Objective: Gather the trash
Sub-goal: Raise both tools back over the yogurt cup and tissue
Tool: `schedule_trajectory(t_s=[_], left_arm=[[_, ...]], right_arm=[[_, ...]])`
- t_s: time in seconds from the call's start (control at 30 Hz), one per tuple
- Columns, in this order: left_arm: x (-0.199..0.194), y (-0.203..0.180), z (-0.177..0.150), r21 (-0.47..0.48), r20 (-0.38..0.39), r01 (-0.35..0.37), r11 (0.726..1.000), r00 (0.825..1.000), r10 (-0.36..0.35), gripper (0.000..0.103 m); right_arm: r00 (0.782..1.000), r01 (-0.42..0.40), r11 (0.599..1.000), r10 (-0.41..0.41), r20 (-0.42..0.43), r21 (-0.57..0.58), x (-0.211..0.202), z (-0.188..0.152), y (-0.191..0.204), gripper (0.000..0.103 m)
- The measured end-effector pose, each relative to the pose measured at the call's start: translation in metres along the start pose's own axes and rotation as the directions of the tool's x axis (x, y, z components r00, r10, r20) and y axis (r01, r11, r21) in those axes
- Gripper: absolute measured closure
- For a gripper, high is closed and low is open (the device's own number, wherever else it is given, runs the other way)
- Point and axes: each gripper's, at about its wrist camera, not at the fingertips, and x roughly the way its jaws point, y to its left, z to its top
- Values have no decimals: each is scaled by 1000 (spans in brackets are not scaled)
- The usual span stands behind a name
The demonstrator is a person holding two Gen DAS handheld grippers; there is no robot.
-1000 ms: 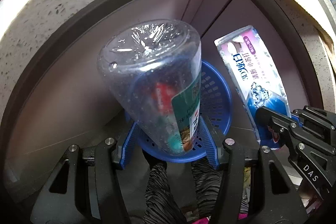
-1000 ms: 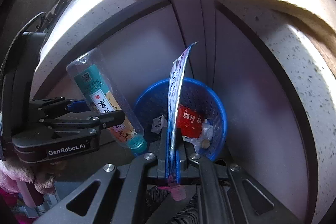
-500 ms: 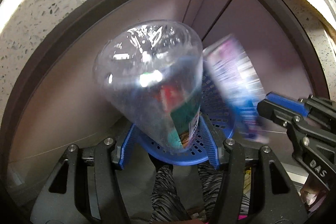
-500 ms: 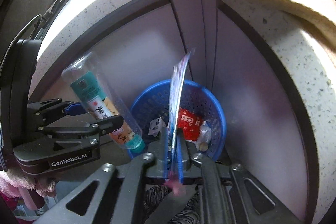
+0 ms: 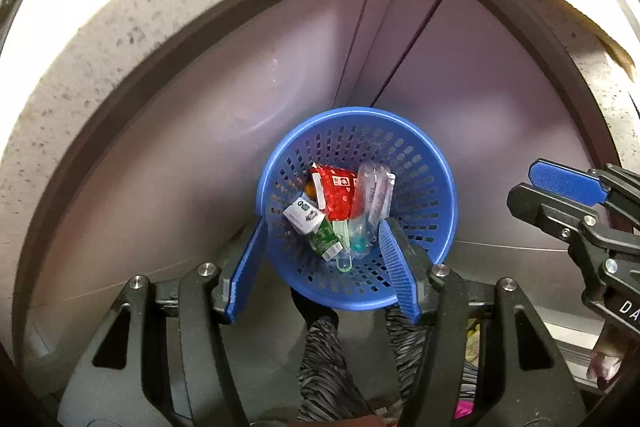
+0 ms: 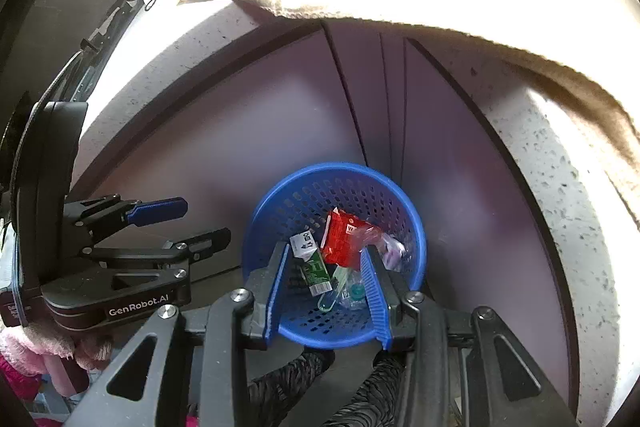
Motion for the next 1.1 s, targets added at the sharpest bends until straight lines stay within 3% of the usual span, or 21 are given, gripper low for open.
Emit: schedule_trajectory(t_s=[0.3, 0.43, 0.6, 0.83, 1.1], left_arm=[[-28, -5, -1, 22, 71, -45, 999, 996, 43, 44], [-46, -5, 1, 21, 110, -49, 999, 993, 46, 44], [-68, -9, 6, 27, 157, -57, 998, 986, 52, 44], [-109, -16, 22, 11, 237, -31, 999, 971, 27, 44], [-137, -35, 57, -3, 293, 46, 999, 955, -43, 41]], right_arm=[[999, -40, 999, 41, 35, -24, -31, 6, 3, 64], [996, -62, 997, 65, 68, -49, -54, 7, 6, 57], [989, -84, 994, 93, 117, -72, -87, 12, 7, 54], [975, -100, 991, 115, 190, -88, -128, 22, -2, 42], [954, -49, 995, 73, 290, -88, -169, 44, -27, 21]])
